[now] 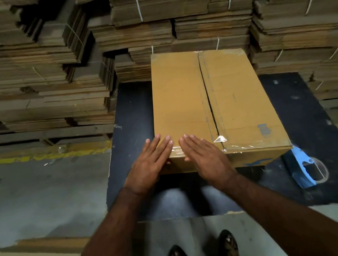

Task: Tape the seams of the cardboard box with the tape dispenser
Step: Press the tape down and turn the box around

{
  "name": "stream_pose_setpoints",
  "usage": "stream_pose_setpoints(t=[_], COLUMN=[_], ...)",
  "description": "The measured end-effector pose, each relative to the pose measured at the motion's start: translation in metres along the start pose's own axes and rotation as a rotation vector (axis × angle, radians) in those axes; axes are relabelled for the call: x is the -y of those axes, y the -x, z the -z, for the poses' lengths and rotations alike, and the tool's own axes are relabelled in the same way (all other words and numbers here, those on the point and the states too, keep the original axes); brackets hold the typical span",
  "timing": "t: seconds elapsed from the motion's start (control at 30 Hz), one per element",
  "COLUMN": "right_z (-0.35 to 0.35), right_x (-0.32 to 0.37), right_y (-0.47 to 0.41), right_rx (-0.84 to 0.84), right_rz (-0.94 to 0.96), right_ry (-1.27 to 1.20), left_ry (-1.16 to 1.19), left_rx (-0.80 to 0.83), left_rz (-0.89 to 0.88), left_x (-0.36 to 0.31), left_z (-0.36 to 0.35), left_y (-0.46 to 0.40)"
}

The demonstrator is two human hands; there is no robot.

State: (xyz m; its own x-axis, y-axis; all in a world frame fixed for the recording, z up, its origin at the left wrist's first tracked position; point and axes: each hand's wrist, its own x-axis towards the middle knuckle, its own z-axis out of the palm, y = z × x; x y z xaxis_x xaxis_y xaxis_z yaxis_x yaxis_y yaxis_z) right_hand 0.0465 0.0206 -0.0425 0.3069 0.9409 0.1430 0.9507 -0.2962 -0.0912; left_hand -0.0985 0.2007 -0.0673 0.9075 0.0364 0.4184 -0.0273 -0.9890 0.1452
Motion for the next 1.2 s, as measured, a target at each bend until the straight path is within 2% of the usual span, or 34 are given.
stream_pose_setpoints(t=[0.1, 0.2, 0.3, 0.5, 0.63, 0.73, 0.93, 1.03, 1.2], right_z=[0.012, 0.012, 0.006, 0.008, 0.013, 0.004, 0.016, 0.021, 0.026], right_x=[-0.009, -0.019, -0.018, -0.023, -0.029, -0.034, -0.052, -0.058, -0.056], right_y=[-0.002, 0.001, 0.005, 0.012, 0.016, 0.02, 0.04, 0.044, 0.033], right_rx=[0.022, 0.035, 0.027, 0.035, 0.026, -0.01, 0.052, 0.095, 0.047], right_rz=[-0.019, -0.083, -0.112, -0.003, -0.097, -0.093, -0.143, -0.15, -0.131], right_ry=[-0.051, 0.008, 0.06, 0.084, 0.054, 0.075, 0.122, 0.037, 0.011], left_ry=[-0.008, 0.011, -0.006, -0.028, 0.015, -0.015, -0.013, 0.0, 0.019], left_rx=[0.009, -0.003, -0.023, 0.075, 0.056, 0.061, 0.146, 0.161, 0.159], left_rz=[0.028, 0.068, 0.015, -0.084, -0.006, 0.008, 0.026, 0.072, 0.121], left_x=[-0.015, -0.024, -0.019, -0.021, -0.043, -0.044, -0.046, -0.053, -0.072], left_z=[0.002, -0.003, -0.01, 0.0, -0.007, -0.01, -0.002, 0.002, -0.006], left_y=[-0.019, -0.034, -0.032, -0.027, -0.039, -0.041, -0.038, -0.04, -0.06])
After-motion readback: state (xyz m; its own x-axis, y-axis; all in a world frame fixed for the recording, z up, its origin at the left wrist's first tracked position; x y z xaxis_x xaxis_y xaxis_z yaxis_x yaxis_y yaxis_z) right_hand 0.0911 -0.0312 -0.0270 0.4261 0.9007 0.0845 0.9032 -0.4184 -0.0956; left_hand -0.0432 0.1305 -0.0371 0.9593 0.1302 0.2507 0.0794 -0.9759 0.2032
